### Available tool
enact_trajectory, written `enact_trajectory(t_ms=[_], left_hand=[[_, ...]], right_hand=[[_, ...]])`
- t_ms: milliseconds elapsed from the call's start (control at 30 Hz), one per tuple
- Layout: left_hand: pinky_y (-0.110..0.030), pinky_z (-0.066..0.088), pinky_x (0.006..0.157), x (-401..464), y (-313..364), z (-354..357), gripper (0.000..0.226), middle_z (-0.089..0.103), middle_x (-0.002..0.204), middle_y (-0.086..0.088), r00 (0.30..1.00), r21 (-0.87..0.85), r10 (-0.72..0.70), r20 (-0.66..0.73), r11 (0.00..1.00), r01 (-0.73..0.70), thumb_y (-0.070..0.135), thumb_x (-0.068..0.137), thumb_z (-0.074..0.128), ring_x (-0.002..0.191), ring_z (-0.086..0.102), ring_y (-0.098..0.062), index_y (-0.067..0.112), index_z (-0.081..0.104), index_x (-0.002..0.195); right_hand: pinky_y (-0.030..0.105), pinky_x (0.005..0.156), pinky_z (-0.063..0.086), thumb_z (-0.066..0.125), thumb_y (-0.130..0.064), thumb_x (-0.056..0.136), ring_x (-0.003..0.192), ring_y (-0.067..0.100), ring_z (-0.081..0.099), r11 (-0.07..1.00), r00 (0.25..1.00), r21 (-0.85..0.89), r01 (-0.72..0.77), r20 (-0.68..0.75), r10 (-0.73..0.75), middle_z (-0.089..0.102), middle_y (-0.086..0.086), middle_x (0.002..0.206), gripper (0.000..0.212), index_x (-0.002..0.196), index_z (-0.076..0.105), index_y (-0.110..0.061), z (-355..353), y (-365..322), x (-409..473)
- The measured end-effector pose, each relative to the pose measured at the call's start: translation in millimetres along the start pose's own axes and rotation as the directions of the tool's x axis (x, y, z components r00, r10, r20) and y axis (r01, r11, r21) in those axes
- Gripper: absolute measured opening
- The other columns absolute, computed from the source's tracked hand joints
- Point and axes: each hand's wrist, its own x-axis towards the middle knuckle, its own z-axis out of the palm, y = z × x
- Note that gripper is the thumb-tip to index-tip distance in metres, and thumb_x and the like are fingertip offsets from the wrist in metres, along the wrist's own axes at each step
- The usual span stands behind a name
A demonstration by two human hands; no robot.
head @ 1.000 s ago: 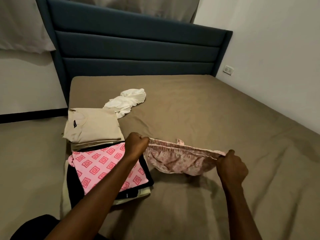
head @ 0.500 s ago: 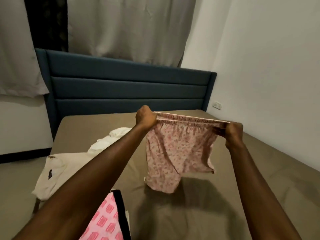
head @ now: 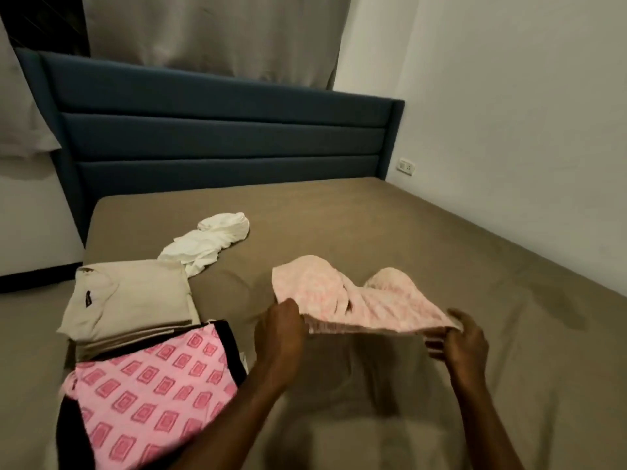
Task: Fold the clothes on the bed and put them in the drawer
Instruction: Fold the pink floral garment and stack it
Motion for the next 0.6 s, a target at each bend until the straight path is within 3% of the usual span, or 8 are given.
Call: enact_trajectory(t_ms=[67, 133, 200, 267, 367, 433, 533, 600], left_hand=[[-0.032, 0.051, 0.083, -56.3, -28.7, 37.2, 0.032, 0.068, 0.122, -0.008, 0.994, 0.014, 0.016, 0.110, 1.000, -0.018, 0.014, 0.102, 0.042, 0.110, 0.065, -0.026, 0.018, 0.059, 0.129], [-0.031, 0.049, 0.085, -101.6, -51.5, 66.6, 0.041, 0.068, 0.126, -0.003, 0.985, 0.102, 0.024, 0.168, 0.994, -0.041, 0.017, 0.101, 0.043, 0.114, 0.065, -0.024, 0.029, 0.055, 0.138], [-0.030, 0.050, 0.082, -138.6, -65.0, 81.9, 0.031, 0.070, 0.119, 0.001, 0.973, 0.149, 0.014, 0.232, 0.988, -0.050, 0.021, 0.099, 0.045, 0.111, 0.066, -0.021, 0.030, 0.060, 0.125], [-0.032, 0.049, 0.079, -164.9, -73.6, 89.3, 0.022, 0.072, 0.112, -0.001, 0.963, 0.184, 0.010, 0.270, 0.981, -0.062, 0.026, 0.097, 0.046, 0.106, 0.067, -0.021, 0.026, 0.062, 0.112], [-0.032, 0.047, 0.075, -192.1, -78.4, 90.0, 0.018, 0.072, 0.109, -0.001, 0.954, 0.217, -0.001, 0.301, 0.974, -0.068, 0.029, 0.098, 0.047, 0.101, 0.068, -0.022, 0.024, 0.062, 0.105], [-0.032, 0.043, 0.072, -201.2, -76.3, 88.9, 0.017, 0.070, 0.108, -0.001, 0.953, 0.238, 0.022, 0.301, 0.966, -0.097, 0.029, 0.100, 0.046, 0.100, 0.068, -0.022, 0.022, 0.061, 0.104], [-0.032, 0.039, 0.069, -211.9, -79.7, 87.5, 0.017, 0.070, 0.108, -0.002, 0.951, 0.256, 0.060, 0.304, 0.956, -0.141, 0.030, 0.100, 0.047, 0.099, 0.068, -0.023, 0.020, 0.060, 0.104], [-0.031, 0.036, 0.067, -212.0, -90.8, 90.3, 0.019, 0.070, 0.108, -0.002, 0.942, 0.233, 0.061, 0.331, 0.962, -0.144, 0.036, 0.100, 0.049, 0.097, 0.068, -0.022, 0.021, 0.060, 0.103]], right_hand=[[0.052, 0.065, 0.064, 0.045, -0.008, 0.082, 0.073, 0.033, 0.076, 0.997, 1.000, -0.077, -0.027, -0.003, 0.027, 0.075, 0.019, 0.101, 0.052, 0.126, 0.069, -0.023, -21.7, 56.4, -44.7], [0.046, 0.069, 0.064, 0.051, -0.015, 0.080, 0.085, 0.033, 0.074, 0.983, 0.998, -0.170, -0.065, -0.025, 0.061, 0.076, 0.014, 0.105, 0.046, 0.117, 0.075, -0.028, -45.5, 102.3, -84.5], [0.040, 0.060, 0.063, 0.050, -0.012, 0.078, 0.084, 0.029, 0.072, 0.978, 0.993, -0.174, -0.117, -0.029, 0.113, 0.076, 0.011, 0.105, 0.045, 0.104, 0.079, -0.035, -65.5, 136.0, -115.1], [0.041, 0.063, 0.063, 0.048, -0.018, 0.068, 0.085, 0.024, 0.072, 0.968, 0.996, -0.233, -0.092, -0.019, 0.091, 0.077, 0.008, 0.107, 0.048, 0.095, 0.080, -0.042, -82.4, 158.7, -130.3], [0.034, 0.076, 0.057, 0.045, -0.020, 0.069, 0.087, 0.018, 0.070, 0.933, 0.997, -0.355, 0.056, -0.021, -0.068, 0.076, 0.006, 0.108, 0.051, 0.102, 0.080, -0.038, -104.0, 169.5, -149.3], [0.027, 0.074, 0.044, 0.048, -0.017, 0.075, 0.093, 0.022, 0.066, 0.878, 0.986, -0.456, 0.145, -0.010, -0.168, 0.070, 0.005, 0.112, 0.046, 0.107, 0.080, -0.025, -112.8, 166.0, -156.4], [0.032, 0.073, 0.047, 0.067, -0.011, 0.084, 0.099, 0.023, 0.066, 0.743, 0.985, -0.648, 0.167, 0.077, -0.155, 0.060, -0.002, 0.123, 0.030, 0.110, 0.080, -0.019, -120.8, 169.2, -165.3], [0.032, 0.074, 0.052, 0.072, -0.011, 0.084, 0.099, 0.017, 0.066, 0.730, 0.979, -0.652, 0.203, 0.151, -0.138, 0.058, -0.008, 0.124, 0.029, 0.110, 0.080, -0.019, -124.3, 178.8, -163.9]])
